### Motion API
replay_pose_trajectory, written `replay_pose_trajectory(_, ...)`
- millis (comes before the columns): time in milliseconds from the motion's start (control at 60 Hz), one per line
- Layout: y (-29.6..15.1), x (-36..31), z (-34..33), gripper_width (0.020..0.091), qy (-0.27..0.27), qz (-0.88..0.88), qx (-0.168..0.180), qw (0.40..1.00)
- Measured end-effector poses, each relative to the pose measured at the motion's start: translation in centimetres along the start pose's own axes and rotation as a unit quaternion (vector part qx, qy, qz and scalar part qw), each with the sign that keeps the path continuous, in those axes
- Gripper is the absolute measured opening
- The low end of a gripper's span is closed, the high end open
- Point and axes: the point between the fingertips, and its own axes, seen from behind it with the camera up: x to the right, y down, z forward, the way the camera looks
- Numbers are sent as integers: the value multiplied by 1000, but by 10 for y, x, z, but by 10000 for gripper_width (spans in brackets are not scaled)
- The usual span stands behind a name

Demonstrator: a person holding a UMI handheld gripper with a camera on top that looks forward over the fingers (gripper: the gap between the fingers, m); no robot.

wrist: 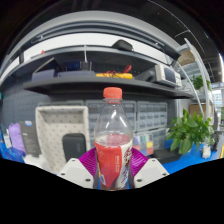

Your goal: Pour water

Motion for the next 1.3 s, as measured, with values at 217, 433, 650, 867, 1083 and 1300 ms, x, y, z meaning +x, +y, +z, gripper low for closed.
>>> replay_pose_trajectory(217, 71, 55, 23, 409, 46, -38, -27, 998)
replay_pose_trajectory(433, 127, 72, 32, 409, 56, -32, -56, 996)
replay_pose_trajectory(650, 138, 73, 29, 422, 50, -17, -31, 998)
replay_pose_trajectory(867, 141, 72, 25, 607, 37, 16, -24, 999)
replay_pose_trajectory(1083, 151, 63, 2, 850, 11, 16, -42, 999)
replay_pose_trajectory(1300, 142, 55, -46, 833, 1, -9, -54, 998)
